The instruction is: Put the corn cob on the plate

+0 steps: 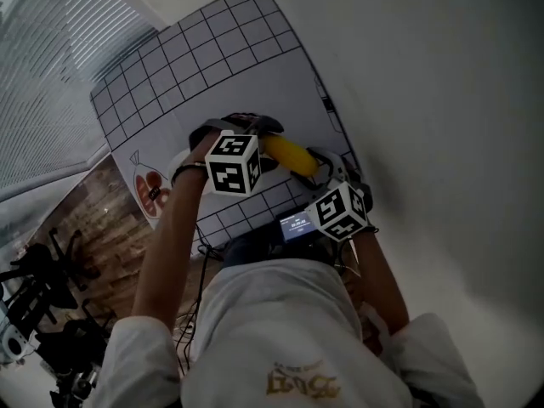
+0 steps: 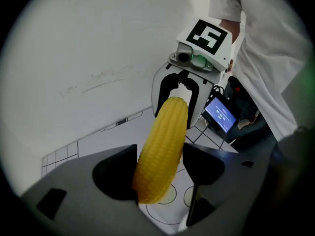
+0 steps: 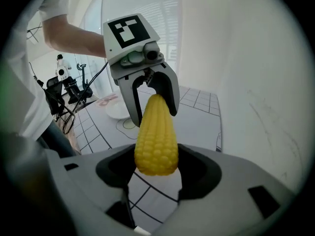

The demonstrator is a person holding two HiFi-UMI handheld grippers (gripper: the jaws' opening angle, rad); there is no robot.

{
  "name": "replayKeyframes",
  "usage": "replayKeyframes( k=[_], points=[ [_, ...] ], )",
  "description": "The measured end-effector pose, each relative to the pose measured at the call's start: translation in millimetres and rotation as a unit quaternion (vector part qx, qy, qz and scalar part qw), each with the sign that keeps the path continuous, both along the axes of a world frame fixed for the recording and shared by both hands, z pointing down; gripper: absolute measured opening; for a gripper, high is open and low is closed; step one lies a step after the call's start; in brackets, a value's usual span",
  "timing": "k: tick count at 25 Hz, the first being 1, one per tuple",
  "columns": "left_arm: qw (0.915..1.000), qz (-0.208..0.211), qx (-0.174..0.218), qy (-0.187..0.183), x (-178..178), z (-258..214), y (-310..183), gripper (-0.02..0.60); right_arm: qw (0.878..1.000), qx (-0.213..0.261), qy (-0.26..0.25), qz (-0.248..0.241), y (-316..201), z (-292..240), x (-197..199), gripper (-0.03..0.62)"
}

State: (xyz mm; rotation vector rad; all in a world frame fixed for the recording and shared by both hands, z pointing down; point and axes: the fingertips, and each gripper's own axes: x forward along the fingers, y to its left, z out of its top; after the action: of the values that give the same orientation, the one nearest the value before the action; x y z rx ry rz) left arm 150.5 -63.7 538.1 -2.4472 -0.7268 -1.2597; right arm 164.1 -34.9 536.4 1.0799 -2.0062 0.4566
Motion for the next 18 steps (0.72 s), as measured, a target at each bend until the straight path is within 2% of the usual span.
replayKeyframes(
  k=[6,11,18],
  points=[
    [0.9987,-0.051,0.006,-0.002,-29,-12,-7,0.298,0.998,0.004,-0.003,-0.055,-8,-10,-26,0.256],
    [0.9938,-0.111,0.009,-0.004,-67,-19,-15,0.295,0.993,0.014,0.001,-0.117,-20,-17,-59,0.256],
    [0.9785,-0.206,0.009,-0.008,-129,-24,-23,0.278,0.972,0.034,0.009,-0.233,-35,-23,-115,0.256]
  ],
)
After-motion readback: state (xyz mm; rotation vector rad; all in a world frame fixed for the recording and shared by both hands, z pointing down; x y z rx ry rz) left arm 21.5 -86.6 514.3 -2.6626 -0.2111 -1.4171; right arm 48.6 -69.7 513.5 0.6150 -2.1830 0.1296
